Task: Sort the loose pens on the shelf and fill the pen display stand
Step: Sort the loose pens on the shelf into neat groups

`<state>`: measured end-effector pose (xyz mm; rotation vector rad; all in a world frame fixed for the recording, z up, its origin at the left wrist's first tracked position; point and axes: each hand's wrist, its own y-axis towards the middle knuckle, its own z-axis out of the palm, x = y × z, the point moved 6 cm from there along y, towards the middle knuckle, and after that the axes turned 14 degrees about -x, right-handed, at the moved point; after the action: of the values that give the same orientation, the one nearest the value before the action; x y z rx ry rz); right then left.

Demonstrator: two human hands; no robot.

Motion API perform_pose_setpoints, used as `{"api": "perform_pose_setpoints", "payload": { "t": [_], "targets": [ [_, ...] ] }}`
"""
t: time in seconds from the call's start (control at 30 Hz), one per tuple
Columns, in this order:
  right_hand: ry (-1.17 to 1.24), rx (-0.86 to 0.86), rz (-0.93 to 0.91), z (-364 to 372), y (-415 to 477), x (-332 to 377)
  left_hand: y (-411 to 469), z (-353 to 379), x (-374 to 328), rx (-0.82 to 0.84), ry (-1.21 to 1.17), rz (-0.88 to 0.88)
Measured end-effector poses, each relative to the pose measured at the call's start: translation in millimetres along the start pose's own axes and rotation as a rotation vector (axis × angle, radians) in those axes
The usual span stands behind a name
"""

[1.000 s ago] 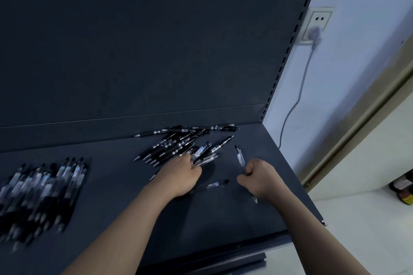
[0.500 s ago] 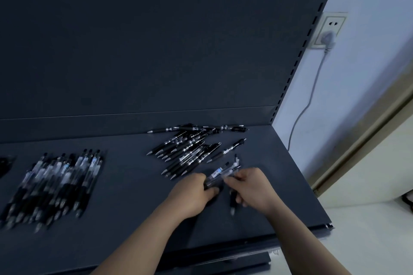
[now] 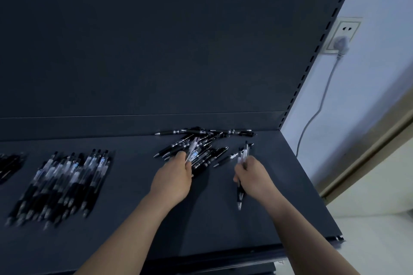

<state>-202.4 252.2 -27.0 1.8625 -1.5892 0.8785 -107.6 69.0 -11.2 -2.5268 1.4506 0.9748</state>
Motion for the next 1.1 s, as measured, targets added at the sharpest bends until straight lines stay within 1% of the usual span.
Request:
{"api": "perform_pose_setpoints", "payload": {
  "t": [0.1,0.17,0.27,0.33,0.4,0.5,0.6,0.67,0.73,0.87,0.93,1.0,1.1],
  "targets": [
    [0.01,0.013,-0.06,8.6,11.6,11.1,10.6,2.6,3.3,0.011,0.079,0.016],
    [-0.035,0.047,-0.067,16.5,18.5,14.1,12.8,6.4,1.1,0.04,0.102,0.029],
    [-0.085,0.08,-0.058,21.1,23.5,10.0,12.6,11.6,-0.8,0.077,0.057,-0.006],
    [-0.092,0.086,-0.053,19.3,23.8,6.5,13.1,15.6,1.8,0.131,0.023,-0.066],
    [-0.042,0.078,-0.035,18.2,23.7,2.2,14.2,17.7,6.0,0.182,-0.002,-0.133],
    [0.038,0.037,-0.021,15.9,22.7,-0.8,15.2,17.8,9.3,0.203,-0.059,-0.19],
    [0.121,0.027,0.006,15.8,19.5,2.3,12.8,17.4,8.8,0.203,-0.246,-0.269],
    [0.199,0.041,0.029,18.9,14.7,7.9,10.0,18.8,5.9,0.218,-0.365,-0.313],
    [0.278,0.068,0.06,25.9,9.8,12.7,5.9,21.9,1.8,0.249,-0.436,-0.338],
    [0.398,0.155,0.164,40.6,4.6,17.7,-1.4,28.0,-2.2,0.301,-0.459,-0.332],
    [0.381,0.174,0.199,41.5,5.6,18.1,-1.3,24.7,1.3,0.273,-0.467,-0.352],
    [0.329,0.146,0.213,37.0,10.6,15.6,2.9,15.6,7.6,0.196,-0.458,-0.37],
    [0.286,0.063,0.221,24.7,23.0,7.4,18.3,-2.3,15.2,0.016,-0.297,-0.253]
  ]
}}
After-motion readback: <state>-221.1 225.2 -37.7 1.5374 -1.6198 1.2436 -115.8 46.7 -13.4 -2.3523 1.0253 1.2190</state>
